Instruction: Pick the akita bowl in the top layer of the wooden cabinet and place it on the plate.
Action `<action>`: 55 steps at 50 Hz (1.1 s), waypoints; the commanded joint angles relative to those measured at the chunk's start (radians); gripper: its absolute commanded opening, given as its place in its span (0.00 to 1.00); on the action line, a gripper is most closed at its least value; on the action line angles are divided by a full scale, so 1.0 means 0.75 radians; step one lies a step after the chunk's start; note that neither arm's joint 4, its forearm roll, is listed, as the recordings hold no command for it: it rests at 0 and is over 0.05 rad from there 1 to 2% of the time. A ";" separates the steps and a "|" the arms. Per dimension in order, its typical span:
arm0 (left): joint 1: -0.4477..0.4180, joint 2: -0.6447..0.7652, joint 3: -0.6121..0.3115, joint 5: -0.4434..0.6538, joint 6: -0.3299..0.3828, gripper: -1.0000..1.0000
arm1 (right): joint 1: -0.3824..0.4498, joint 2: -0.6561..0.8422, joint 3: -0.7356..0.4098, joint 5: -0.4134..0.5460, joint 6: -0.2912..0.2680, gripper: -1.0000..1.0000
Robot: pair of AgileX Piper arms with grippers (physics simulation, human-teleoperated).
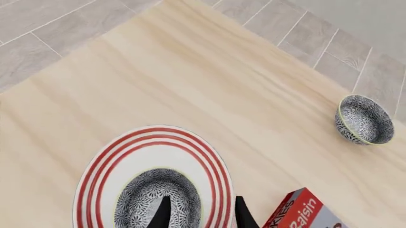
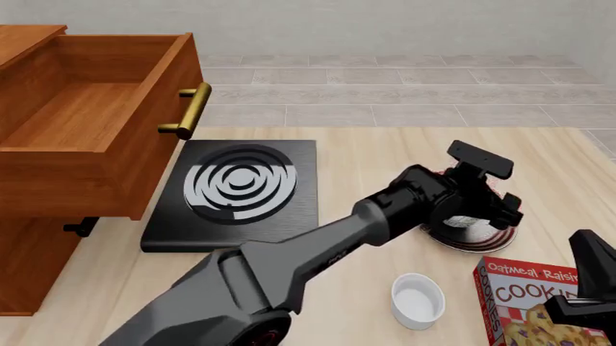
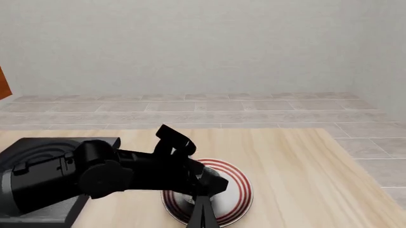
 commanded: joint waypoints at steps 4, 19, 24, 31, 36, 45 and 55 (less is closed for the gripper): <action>-0.012 -0.093 0.065 -0.021 0.013 1.00 | 0.001 -0.016 0.000 0.016 -0.009 0.00; -0.013 -0.023 -0.179 0.125 0.040 1.00 | 0.000 -0.059 0.000 0.058 -0.018 0.00; -0.024 -0.019 -0.231 0.157 0.042 1.00 | 0.000 -0.062 0.000 0.060 -0.019 0.00; -0.035 -0.056 -0.239 0.173 0.056 1.00 | 0.001 -0.067 0.000 0.064 -0.021 0.00; -0.035 -0.097 -0.198 0.157 0.063 1.00 | 0.001 -0.037 0.000 0.033 -0.022 0.00; -0.040 -0.422 0.400 -0.143 0.071 1.00 | 0.002 -0.023 0.000 0.019 -0.022 0.00; -0.056 -0.565 0.591 -0.216 0.082 1.00 | 0.001 -0.059 0.000 0.052 -0.024 0.00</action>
